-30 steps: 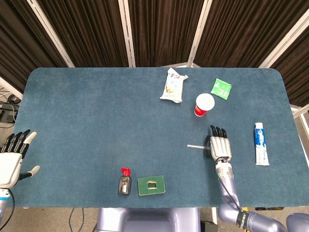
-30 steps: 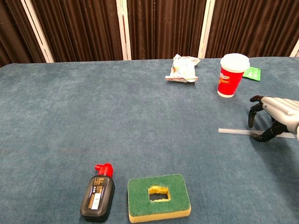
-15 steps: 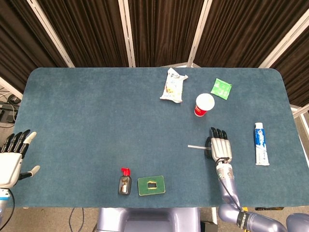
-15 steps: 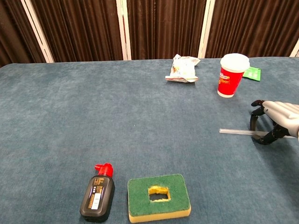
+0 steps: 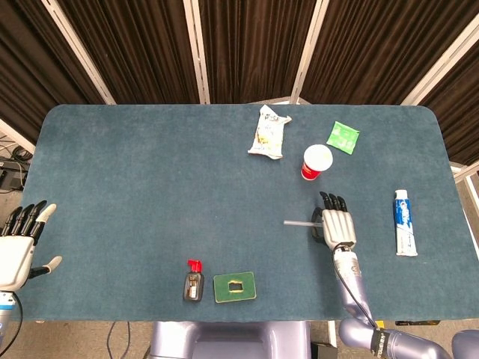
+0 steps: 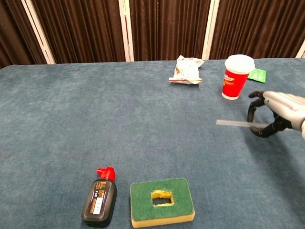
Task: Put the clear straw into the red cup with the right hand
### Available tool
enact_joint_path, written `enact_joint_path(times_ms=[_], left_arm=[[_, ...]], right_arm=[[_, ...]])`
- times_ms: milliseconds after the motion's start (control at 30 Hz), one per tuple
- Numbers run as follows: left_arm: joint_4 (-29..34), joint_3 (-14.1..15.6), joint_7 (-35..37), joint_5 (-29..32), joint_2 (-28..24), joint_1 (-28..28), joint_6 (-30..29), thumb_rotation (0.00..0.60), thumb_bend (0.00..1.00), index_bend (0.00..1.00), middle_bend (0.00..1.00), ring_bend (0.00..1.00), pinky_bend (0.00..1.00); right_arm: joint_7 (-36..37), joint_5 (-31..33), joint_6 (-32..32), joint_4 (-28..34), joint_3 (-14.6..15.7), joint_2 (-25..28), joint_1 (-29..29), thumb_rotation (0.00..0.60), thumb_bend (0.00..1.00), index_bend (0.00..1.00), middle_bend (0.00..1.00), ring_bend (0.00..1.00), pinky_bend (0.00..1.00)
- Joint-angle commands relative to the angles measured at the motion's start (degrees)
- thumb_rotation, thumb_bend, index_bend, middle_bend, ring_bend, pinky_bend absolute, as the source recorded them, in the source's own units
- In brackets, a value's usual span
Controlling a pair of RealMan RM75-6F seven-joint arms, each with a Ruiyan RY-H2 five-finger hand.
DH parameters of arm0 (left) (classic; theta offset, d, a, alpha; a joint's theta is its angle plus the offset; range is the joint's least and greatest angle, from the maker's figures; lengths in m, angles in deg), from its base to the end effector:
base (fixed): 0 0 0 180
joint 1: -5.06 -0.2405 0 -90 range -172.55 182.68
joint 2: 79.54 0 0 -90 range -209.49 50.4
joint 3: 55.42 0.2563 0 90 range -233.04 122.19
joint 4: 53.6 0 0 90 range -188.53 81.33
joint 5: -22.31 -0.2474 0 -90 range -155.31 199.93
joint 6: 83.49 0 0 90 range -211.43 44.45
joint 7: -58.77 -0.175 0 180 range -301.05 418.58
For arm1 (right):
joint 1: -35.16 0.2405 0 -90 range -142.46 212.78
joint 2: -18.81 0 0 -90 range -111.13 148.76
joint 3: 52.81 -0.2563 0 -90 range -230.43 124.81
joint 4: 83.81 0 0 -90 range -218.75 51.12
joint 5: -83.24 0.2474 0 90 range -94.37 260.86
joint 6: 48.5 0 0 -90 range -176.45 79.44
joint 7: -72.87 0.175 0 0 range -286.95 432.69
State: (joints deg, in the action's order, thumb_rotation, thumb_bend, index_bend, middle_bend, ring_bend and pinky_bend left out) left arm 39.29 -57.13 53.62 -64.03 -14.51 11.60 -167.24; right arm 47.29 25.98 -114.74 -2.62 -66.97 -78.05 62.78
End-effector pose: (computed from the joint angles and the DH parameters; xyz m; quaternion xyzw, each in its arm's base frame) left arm -0.3177 0.2191 0.1108 -0.6232 -0.3697 -0.3674 0.5831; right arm -0.2215 -0.3464 -0.0631 0.6083 -0.4739 0.3443 0.5356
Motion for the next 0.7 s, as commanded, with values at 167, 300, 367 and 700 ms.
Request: enact_joint_path(times_ms=[167, 300, 367, 700], left_arm=[[-0.07, 0.0, -0.2, -0.16, 0.07, -0.07, -0.27, 0.6, 0.18, 0.0, 0.0, 0.0, 0.0], [-0.11, -0.02, -0.31, -0.19, 0.13, -0.06, -0.31, 0.6, 0.18, 0.0, 0.0, 0.0, 0.0], [-0.24, -0.03, -0.53, -0.33, 0.19, -0.06, -0.46, 0.6, 0.18, 0.0, 0.0, 0.0, 0.0], [-0.67, -0.11, -1.15, -0.49, 0.54, -0.13, -0.87, 0.6, 0.18, 0.0, 0.0, 0.0, 0.0]], right_arm=[[7.59, -1.7, -2.53, 14.17, -6.75, 8.06, -0.61, 0.6, 0.42, 0.53, 0.07, 0.0, 0.0], [16.73, 2.03, -1.43, 21.43, -15.24, 12.68, -0.74, 0.6, 0.41, 0.53, 0.08, 0.0, 0.0], [22.16, 4.85, 0.47, 23.99, -19.41, 14.7, -0.77, 0.6, 0.41, 0.54, 0.09, 0.0, 0.0], [48.18, 19.19, 8.88, 22.71, -37.32, 16.3, 1.78, 0.6, 0.41, 0.55, 0.11, 0.0, 0.0]])
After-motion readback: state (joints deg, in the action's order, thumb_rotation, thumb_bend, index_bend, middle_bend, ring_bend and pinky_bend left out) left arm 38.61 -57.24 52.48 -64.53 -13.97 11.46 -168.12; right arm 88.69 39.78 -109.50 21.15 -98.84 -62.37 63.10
